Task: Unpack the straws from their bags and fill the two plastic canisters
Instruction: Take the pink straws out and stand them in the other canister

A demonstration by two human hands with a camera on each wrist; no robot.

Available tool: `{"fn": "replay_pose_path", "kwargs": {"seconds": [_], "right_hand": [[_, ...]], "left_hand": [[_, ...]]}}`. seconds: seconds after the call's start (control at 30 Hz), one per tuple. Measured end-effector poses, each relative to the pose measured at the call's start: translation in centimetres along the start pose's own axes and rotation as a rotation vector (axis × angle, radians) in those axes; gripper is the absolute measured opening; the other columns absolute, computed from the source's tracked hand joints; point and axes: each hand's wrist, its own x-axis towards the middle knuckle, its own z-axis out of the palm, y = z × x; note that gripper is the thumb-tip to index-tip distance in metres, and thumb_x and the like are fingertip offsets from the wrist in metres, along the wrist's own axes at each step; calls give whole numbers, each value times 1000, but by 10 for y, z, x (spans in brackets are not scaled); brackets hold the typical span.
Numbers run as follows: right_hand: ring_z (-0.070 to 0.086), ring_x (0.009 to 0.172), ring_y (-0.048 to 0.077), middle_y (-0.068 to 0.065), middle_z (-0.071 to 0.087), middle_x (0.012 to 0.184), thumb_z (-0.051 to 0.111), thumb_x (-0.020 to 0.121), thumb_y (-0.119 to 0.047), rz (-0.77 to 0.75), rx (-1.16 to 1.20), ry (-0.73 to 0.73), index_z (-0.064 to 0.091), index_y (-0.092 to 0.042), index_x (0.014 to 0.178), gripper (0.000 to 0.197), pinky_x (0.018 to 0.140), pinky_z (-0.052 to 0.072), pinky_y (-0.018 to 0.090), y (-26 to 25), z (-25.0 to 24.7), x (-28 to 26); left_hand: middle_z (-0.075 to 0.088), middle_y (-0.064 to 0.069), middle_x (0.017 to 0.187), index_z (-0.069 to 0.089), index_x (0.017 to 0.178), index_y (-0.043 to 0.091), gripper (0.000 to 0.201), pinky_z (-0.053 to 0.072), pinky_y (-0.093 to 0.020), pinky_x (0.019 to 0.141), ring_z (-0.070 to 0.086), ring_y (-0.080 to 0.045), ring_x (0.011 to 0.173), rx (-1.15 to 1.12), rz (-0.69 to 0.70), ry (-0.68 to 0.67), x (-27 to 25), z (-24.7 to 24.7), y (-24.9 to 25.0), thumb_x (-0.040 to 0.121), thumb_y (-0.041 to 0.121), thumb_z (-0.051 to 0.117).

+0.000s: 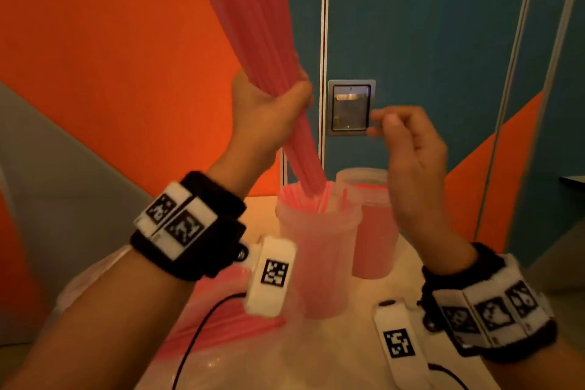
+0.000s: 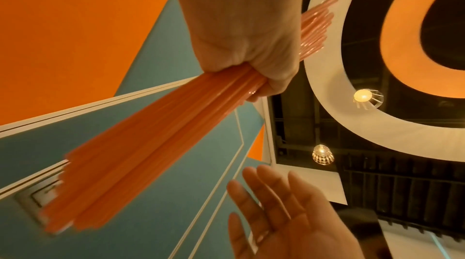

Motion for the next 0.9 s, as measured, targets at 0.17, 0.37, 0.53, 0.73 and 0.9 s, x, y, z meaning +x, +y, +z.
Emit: {"fn": "replay_pose_path", "kwargs": {"seconds": [0.17,0.37,0.53,0.73,0.9], "right_hand": [[59,82,16,-8,59,79,46,84,-33,165,60,41,55,-31,75,13,71,44,20,35,14,-9],[55,104,9,-6,55,114,50,86,-35,220,18,-69,47,-29,110,25,87,45,27,63,27,-20],[26,138,13,-3,20,151,58,86,-37,4,-410,-395,34,-32,139,59,111,28,31,72,46,3],[59,90,33,15,67,91,48,89,-18,114,-743,-444,64,-12,94,18,71,40,34,102,56,2],[48,120,19,0,55,129,44,94,-35,125,-848,-568,69,-21,101,30,98,26,35,115,50,-27]], "left_hand": [[57,4,63,58,70,16,16,46,-26,55,54,-10,57,46,-119,5,1,26,-51,66,1,58],[66,-4,78,62,94,8,21,53,-27,60,60,-3,64,167,-395,-209,-52,32,-131,74,8,70],[60,-3,100,53,122,7,30,41,-12,73,57,-13,93,523,-246,-404,-59,37,-121,91,7,52],[1,-9,155,-21,145,12,129,12,-7,99,5,-1,133,477,-391,-537,-46,6,-114,66,7,82],[20,0,153,26,145,29,94,17,-23,112,16,-10,140,747,-377,-647,-33,-103,-117,69,28,81]]}}
